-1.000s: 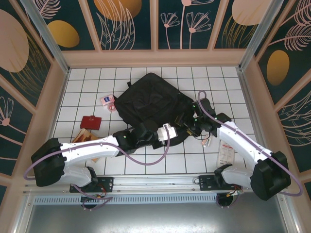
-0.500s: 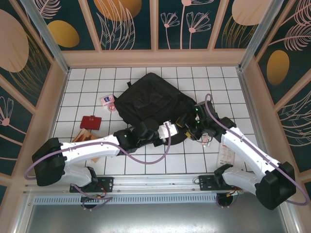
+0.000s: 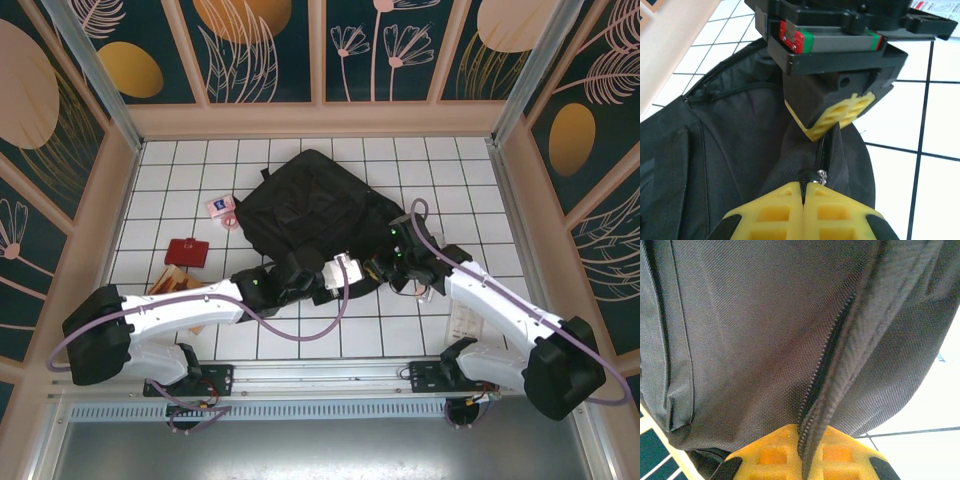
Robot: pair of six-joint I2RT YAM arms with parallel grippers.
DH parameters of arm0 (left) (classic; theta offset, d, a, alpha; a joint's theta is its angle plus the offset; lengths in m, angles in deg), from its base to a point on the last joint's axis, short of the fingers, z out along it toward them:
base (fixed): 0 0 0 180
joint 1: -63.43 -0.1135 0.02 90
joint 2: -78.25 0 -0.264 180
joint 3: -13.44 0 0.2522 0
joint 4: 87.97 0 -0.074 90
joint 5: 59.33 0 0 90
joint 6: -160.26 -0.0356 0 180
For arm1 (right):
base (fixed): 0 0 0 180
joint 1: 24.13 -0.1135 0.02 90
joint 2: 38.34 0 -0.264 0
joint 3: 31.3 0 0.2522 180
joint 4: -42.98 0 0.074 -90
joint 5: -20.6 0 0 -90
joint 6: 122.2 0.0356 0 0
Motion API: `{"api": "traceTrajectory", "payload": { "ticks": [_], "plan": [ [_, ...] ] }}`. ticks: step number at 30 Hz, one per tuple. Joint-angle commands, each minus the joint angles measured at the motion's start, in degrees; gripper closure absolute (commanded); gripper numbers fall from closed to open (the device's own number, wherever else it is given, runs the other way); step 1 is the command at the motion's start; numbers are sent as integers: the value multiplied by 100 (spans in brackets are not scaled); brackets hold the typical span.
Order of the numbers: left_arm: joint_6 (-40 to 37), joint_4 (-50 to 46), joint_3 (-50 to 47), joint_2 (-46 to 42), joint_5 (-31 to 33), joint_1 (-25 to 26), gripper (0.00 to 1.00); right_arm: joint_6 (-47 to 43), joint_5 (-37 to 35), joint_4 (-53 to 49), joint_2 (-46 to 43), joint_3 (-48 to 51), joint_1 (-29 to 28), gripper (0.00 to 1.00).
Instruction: Pack books, pencil case, and school supplies into a backpack
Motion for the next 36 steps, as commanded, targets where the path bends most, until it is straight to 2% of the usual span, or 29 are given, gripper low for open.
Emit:
{"api": "traceTrajectory", "payload": {
  "ticks": [1, 7, 16, 25, 32, 36],
  "plan": [
    [-113, 243, -99, -401, 347, 43, 100, -245, -373, -132, 89, -145, -40, 100],
    [-190, 144, -365, -567, 1145, 44, 100, -471, -532, -244, 65, -89, -58, 100],
    [-357, 284, -726, -820, 1917, 26, 100, -702, -676, -385, 48, -45, -74, 100],
    [-32, 333, -1048, -1304, 2174, -19, 100, -824, -809, -429, 61, -58, -33, 100],
    [541, 162, -1158, -1535, 2082, -624, 100, -936, -863, -490, 67, -144, -24, 100],
    [695, 53, -1092, -1527, 2159, -753, 100, -965, -837, -418, 70, -131, -29, 100]
  ]
}}
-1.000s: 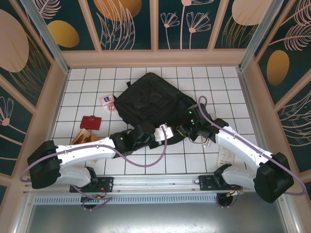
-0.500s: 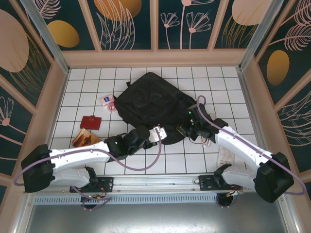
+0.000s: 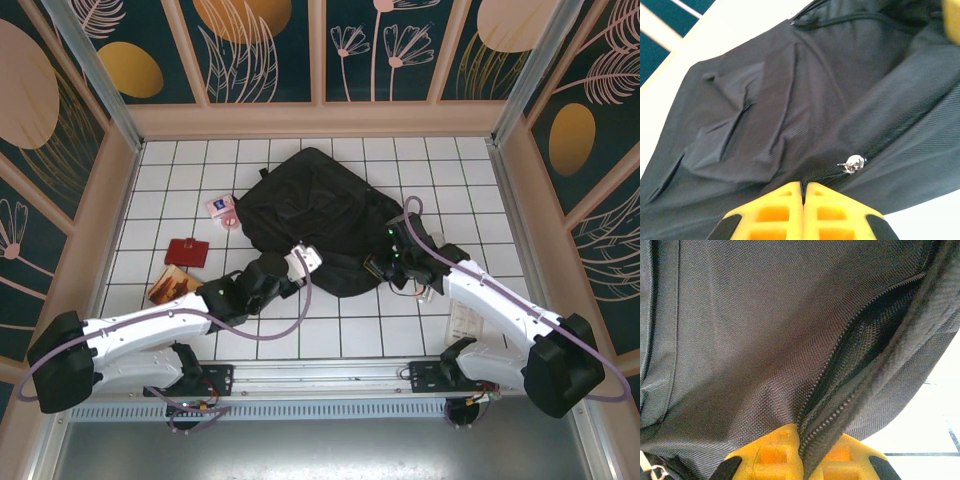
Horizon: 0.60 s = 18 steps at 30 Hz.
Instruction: Pack books, pencil case, and school supplies into a backpack
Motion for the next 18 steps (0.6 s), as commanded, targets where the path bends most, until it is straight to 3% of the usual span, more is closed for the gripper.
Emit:
{"api": "traceTrajectory", "payload": {
  "ticks": [1, 10, 18],
  "plan": [
    [351, 102, 66, -140, 463, -138, 100, -211, -391, -350, 38, -68, 45, 100],
    [780, 151, -14, -90, 936, -308, 100, -304, -367, -291, 38, -87, 36, 100],
    [1131, 73, -30, 59, 992, -439, 100, -395, -263, -53, 139, -172, -80, 100]
  ]
}}
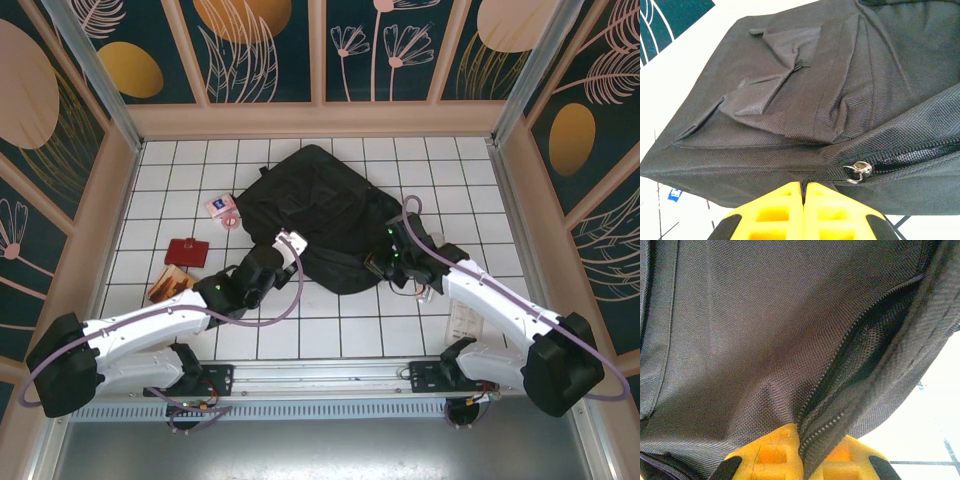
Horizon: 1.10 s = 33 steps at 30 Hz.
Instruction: Pack books, pencil case, and school supplies into a backpack
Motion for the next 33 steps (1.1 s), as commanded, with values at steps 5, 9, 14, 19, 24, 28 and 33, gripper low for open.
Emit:
{"api": "traceTrajectory", "payload": {
  "ticks": [5, 9, 14, 19, 24, 28, 33],
  "plan": [
    [453, 131, 51, 40, 269, -105, 100, -316, -88, 103, 156, -304, -257, 96],
    [728, 1, 45, -58, 174, -105, 92, -521, -231, 47, 34, -502, -301, 61],
    [1125, -165, -145, -330, 418, -105, 88, -692, -624, -78, -367, -703, -257, 22],
    [1867, -491, -220, -622, 392, -105, 44, -1379, -818, -498, -274, -1237, 75, 16],
    [1899, -1067, 82, -746, 192, -103, 27, -2267, -925, -970, 281, -1945, 262, 16],
    [1853, -1411, 563, -741, 290, -106, 24, -2812, -1503, -1457, 1033, -2530, 271, 18],
    [2267, -1429, 1333, -374, 79, -104, 21, -3054, -1822, -1656, 1900, -2818, 523, 20]
  ]
}}
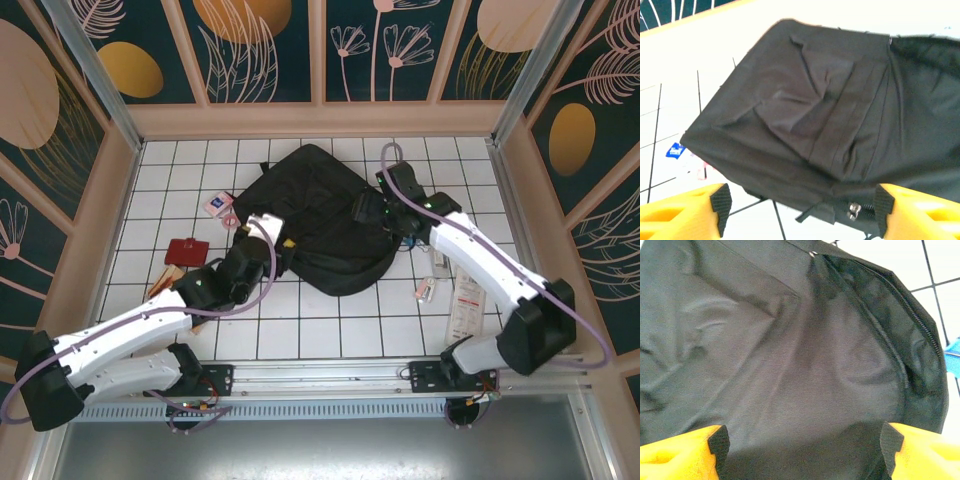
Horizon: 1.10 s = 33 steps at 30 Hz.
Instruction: Pack books, pencil case, and school supplies into a backpack
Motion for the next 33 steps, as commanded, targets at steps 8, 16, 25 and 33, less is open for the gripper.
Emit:
{"api": "traceTrajectory", "payload": {
  "ticks": [8, 16, 25, 33],
  "plan": [
    [720, 596, 592, 706, -961, -21, 19, -686, -501, -408, 1327, -341, 547, 23],
    [642, 967, 354, 663, -995, -23, 20, -841, -419, -664, 1920, -1232, 437, 39],
    [656, 995, 224, 336, -617, -20, 21, -912, -786, -1082, 2399, -1550, 280, 57],
    [677, 977, 179, 230, -645, -14, 21, -1046, -1161, -1082, 2638, -1240, 318, 57]
  ]
}}
